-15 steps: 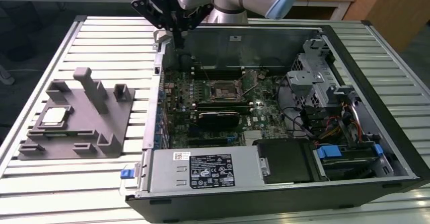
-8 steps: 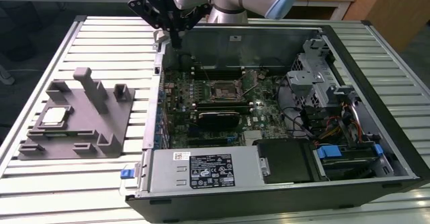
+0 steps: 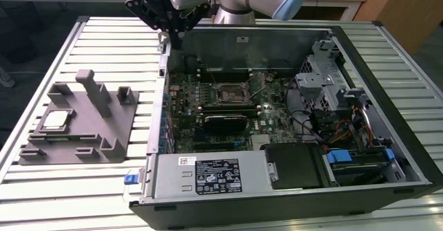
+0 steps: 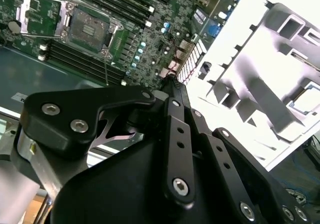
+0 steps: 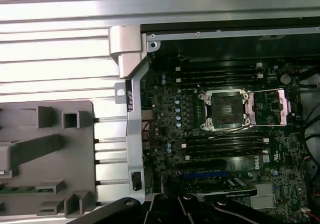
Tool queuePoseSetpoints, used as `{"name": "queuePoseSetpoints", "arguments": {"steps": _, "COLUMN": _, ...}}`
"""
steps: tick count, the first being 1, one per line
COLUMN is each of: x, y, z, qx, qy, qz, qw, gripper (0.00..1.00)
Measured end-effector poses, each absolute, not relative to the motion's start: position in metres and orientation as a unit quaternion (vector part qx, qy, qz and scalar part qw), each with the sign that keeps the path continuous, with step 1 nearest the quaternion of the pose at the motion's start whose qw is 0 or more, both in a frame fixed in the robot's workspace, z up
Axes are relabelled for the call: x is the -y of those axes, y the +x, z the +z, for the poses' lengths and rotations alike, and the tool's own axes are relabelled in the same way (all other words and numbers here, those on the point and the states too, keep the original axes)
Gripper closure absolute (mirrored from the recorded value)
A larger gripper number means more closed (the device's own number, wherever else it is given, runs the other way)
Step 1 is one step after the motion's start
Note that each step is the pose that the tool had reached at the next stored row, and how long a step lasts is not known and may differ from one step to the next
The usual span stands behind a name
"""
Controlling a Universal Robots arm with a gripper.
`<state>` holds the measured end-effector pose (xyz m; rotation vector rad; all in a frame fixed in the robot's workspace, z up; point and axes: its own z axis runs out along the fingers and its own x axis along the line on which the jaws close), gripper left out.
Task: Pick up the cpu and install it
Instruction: 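Reach for the cpu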
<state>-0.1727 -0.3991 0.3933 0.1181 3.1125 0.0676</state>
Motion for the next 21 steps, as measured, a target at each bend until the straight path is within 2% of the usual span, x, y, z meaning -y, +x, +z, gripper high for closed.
{"name": "queuePoseSetpoints", "arguments": {"steps": 21, "x": 0.399, "y": -0.211, "z": 0.393, "qx": -0.999, "qy": 0.038, "qz": 0.022, "qw": 0.013, "gripper": 0.89}}
